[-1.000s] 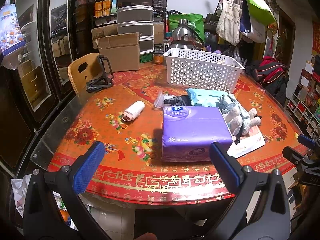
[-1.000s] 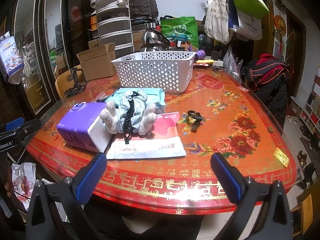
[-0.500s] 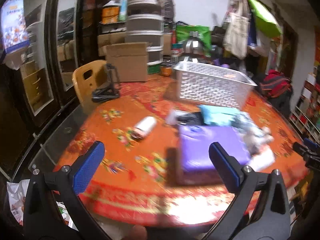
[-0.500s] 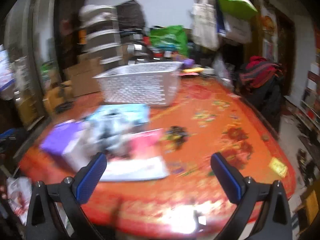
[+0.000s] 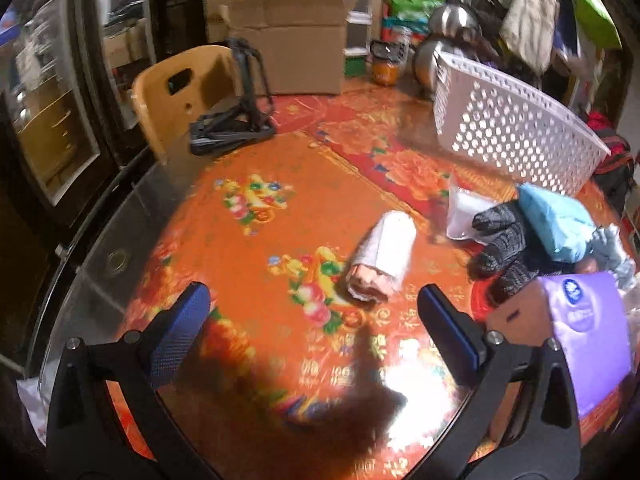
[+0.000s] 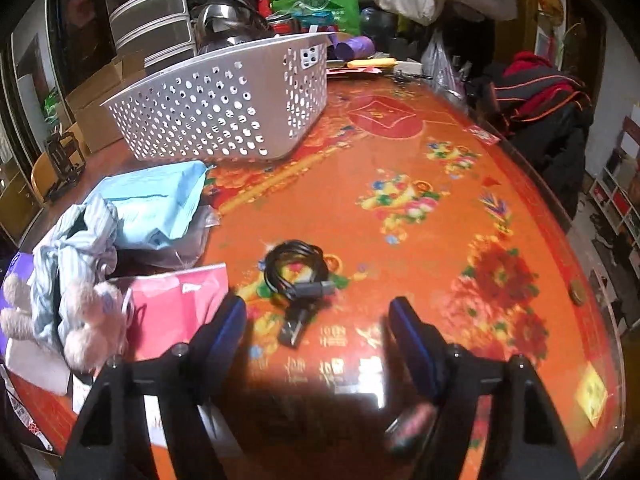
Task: Organize soft objects
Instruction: 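Grasp the black coiled cable with the right gripper while the left gripper grasps the white rolled sock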
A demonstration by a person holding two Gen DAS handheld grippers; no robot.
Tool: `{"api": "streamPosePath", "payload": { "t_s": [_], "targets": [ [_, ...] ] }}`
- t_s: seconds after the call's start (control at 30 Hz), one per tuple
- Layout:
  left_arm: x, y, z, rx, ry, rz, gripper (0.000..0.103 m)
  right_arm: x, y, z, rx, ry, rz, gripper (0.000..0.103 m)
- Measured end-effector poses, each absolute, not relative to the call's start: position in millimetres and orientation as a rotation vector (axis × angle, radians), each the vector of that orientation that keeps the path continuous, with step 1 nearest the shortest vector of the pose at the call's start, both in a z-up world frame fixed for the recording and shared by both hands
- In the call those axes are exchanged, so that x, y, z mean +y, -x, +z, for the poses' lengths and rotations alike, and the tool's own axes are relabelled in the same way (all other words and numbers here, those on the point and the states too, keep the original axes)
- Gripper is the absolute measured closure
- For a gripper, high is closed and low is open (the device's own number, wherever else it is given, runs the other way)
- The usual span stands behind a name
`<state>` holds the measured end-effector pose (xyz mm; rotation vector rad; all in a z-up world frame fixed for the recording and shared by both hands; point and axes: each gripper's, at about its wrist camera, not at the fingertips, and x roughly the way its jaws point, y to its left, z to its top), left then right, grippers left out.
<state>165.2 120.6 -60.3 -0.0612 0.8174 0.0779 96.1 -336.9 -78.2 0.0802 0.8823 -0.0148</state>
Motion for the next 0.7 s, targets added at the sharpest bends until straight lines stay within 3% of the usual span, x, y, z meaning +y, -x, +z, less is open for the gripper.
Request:
{"api": "streamPosePath", "payload": {
  "t_s": [0.1,0.2,0.47,0.5,0.7],
  "targets": [
    [112.0,-183.0,-67.8,0.839,0.023,0.041,0.011,-330.0,-104.3,-79.3,0.904,-0.060,0.005,0.034],
    [103.6,-199.4,-74.3,0.859,-0.010,0.009,0.021,-323.9,-112.1,-82.7,0.923,-0.035,0.015,0.038],
    [75.1,-220.0,-87.5,0.901,-0.065,-0.059,0.066,-317.1,-123.2,-82.4,0.926,0.020,0.021,0.062],
    [73.7,-221.6,-89.5,0.905,-0.062,-0.064,0.066,-317.8,-123.3,-82.1,0.925,0.023,0.024,0.067],
    [67.6,-219.8,-90.7,0.888,-0.070,-0.074,0.071,-321.6,-124.4,-80.9,0.926,0.009,0.062,0.069]
  ]
}}
